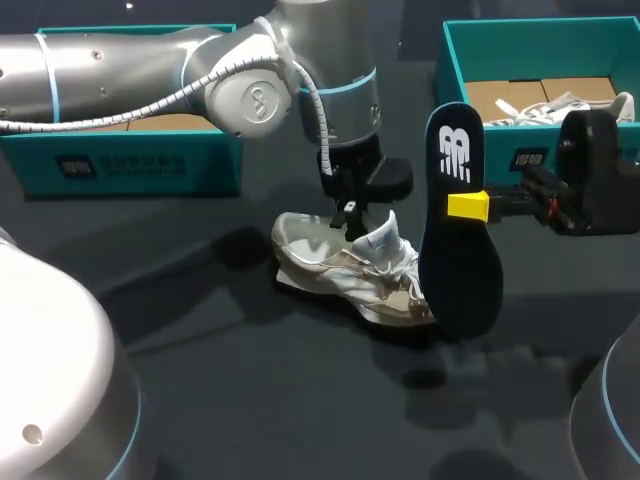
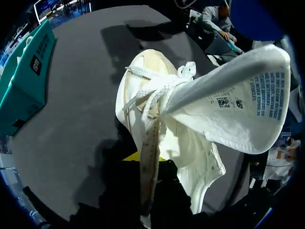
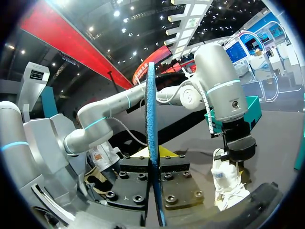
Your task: Take the shoe out of the shoebox, open the shoe tongue, remove and reinsert the insole, then place the shoe into the shoebox
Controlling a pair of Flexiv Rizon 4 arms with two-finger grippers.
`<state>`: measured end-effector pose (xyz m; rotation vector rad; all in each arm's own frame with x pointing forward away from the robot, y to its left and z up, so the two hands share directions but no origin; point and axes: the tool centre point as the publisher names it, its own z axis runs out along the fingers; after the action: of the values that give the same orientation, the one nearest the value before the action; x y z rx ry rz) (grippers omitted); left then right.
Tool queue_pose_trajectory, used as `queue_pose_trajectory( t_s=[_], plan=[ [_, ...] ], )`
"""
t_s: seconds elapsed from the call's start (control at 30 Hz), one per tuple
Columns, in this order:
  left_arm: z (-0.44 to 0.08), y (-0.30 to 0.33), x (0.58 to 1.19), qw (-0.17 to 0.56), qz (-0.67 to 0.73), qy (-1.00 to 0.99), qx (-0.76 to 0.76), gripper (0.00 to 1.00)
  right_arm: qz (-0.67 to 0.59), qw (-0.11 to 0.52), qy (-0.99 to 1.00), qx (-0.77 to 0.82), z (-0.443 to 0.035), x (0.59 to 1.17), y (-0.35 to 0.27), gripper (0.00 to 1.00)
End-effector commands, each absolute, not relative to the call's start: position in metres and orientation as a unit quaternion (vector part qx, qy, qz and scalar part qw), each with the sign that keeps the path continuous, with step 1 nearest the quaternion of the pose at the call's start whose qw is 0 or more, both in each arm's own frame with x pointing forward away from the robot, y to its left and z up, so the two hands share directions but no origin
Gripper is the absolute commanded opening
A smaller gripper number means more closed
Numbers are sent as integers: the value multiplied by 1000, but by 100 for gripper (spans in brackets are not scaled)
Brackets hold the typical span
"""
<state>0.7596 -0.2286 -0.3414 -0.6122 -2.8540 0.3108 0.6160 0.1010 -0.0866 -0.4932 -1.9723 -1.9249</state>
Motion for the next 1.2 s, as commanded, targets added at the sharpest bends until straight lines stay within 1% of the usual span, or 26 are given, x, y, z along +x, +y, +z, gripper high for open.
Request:
queue_pose_trajectory(
  t_s=[0.03, 0.1, 0.13, 0.5, 0.6, 0.63, 0.67, 0.7, 0.73, 0.8, 1.03, 1.2],
  plan=[
    [-324, -224, 760, 69, 99, -933, -338, 0, -677, 169, -694, -174, -87, 615, 102, 0],
    [-315, -218, 754, 55, 92, -884, -456, 0, -677, 169, -694, -174, -87, 615, 102, 0],
    [-311, -214, 753, 43, 87, -870, -483, 0, -677, 169, -694, -174, -87, 615, 102, 0],
    [-311, -214, 753, 43, 87, -870, -483, 0, -677, 169, -694, -174, -87, 615, 102, 0],
    [-312, -210, 758, 26, 77, -827, -556, 0, -677, 169, -694, -174, -87, 615, 102, 0],
    [-313, -209, 757, 10, 73, -804, -590, 0, -677, 169, -694, -174, -87, 615, 102, 0],
    [-313, -208, 757, 19, 75, -788, -610, 0, -677, 169, -694, -174, -87, 615, 102, 0],
    [-313, -208, 757, 6, 69, -768, -636, 0, -677, 169, -694, -174, -87, 615, 102, 0],
    [-313, -206, 754, -9, 73, -733, -677, 0, -677, 169, -694, -174, -87, 615, 102, 0],
    [-309, -202, 751, -16, 88, -691, -718, 0, -677, 169, -694, -174, -87, 615, 102, 0],
    [-309, -202, 751, -16, 88, -691, -718, 0, -677, 169, -694, -174, -87, 615, 102, 0],
    [-318, -214, 741, -8, 84, -669, -738, 0, -677, 169, -694, -174, -87, 615, 102, 0]
  ],
)
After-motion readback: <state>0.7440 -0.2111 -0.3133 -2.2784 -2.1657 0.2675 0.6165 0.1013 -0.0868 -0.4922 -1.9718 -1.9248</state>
